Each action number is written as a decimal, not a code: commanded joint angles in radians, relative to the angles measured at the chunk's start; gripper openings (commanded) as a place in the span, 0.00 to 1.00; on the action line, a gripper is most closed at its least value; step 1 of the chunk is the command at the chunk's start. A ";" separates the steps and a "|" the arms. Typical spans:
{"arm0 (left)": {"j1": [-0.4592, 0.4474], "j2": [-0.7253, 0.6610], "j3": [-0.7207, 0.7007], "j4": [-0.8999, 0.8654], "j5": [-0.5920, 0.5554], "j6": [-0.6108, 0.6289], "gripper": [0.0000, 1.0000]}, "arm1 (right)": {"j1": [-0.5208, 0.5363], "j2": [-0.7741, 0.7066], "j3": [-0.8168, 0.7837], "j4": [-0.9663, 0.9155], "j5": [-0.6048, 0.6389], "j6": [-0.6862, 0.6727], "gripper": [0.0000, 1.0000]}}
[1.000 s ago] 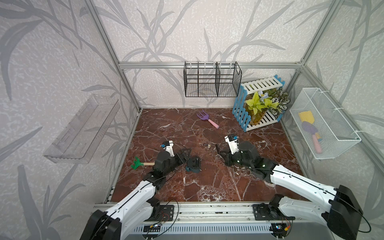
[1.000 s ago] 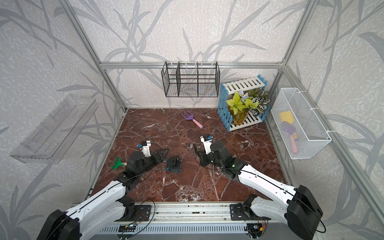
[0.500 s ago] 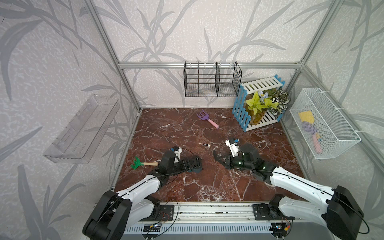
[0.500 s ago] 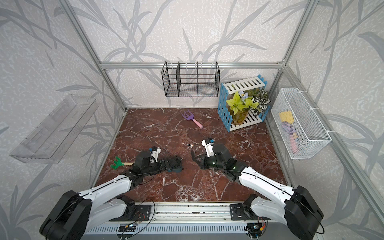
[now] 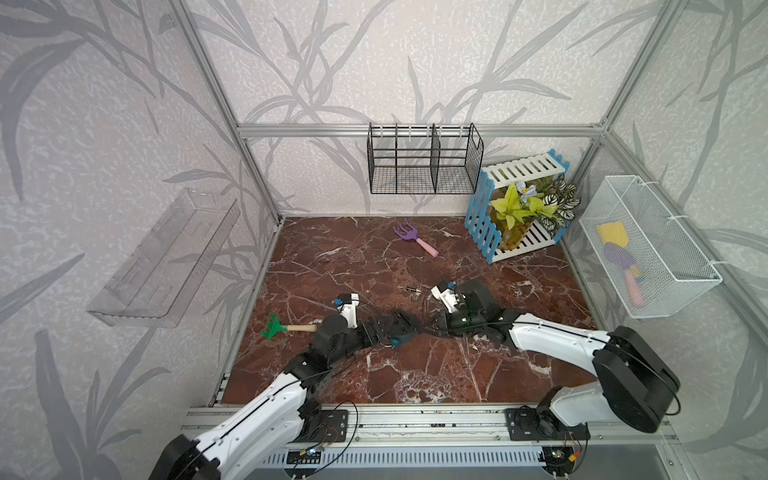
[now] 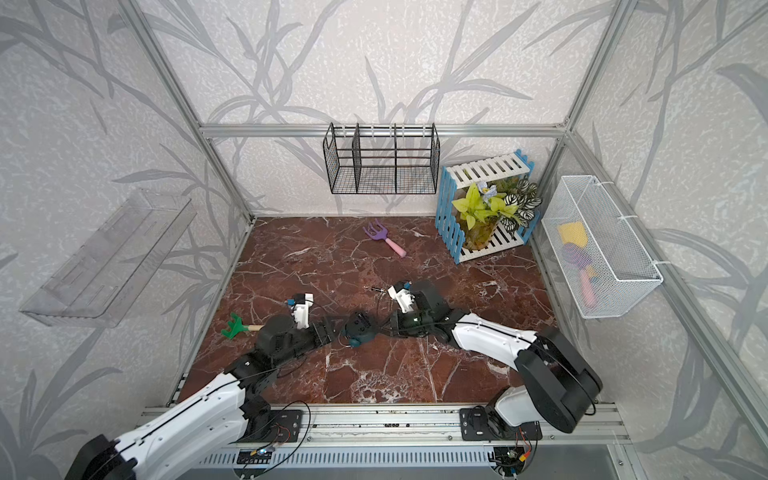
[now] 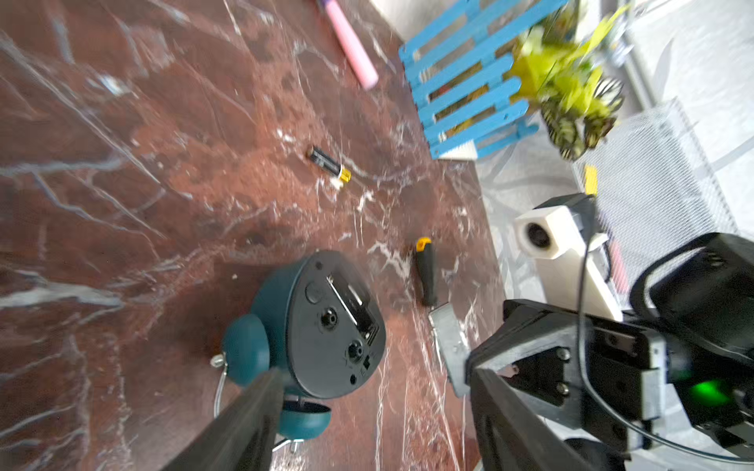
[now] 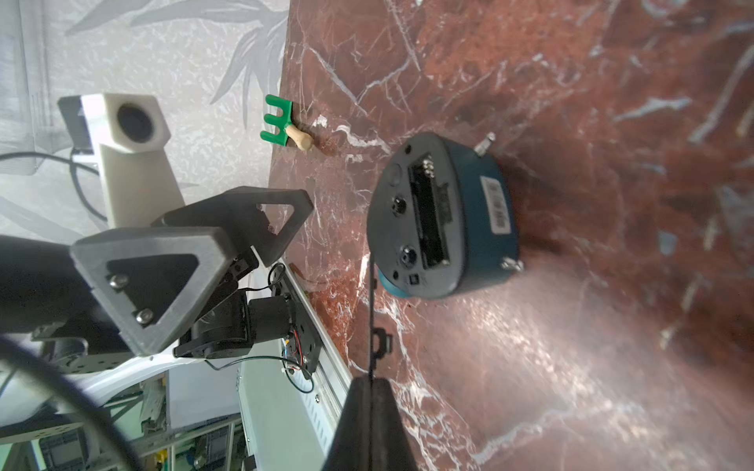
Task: Remove the battery from the alarm
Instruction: Install the cover on the alarm.
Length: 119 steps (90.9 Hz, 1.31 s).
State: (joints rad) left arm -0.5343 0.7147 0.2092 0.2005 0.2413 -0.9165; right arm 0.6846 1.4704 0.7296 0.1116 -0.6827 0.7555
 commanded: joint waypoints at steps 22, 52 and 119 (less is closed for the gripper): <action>0.049 -0.108 -0.093 0.014 -0.205 -0.129 0.80 | -0.016 0.272 0.317 -0.314 -0.145 -0.246 0.00; 0.069 -0.006 -0.085 0.081 -0.173 -0.115 0.83 | -0.030 0.359 0.403 -0.418 -0.123 -0.310 0.00; 0.110 0.099 -0.060 0.152 -0.119 -0.099 0.83 | -0.048 0.397 0.393 -0.279 -0.164 -0.242 0.00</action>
State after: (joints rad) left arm -0.4328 0.8051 0.1188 0.3195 0.1070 -1.0294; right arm 0.6411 1.8755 1.1408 -0.2329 -0.8215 0.4881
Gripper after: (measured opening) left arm 0.826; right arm 0.045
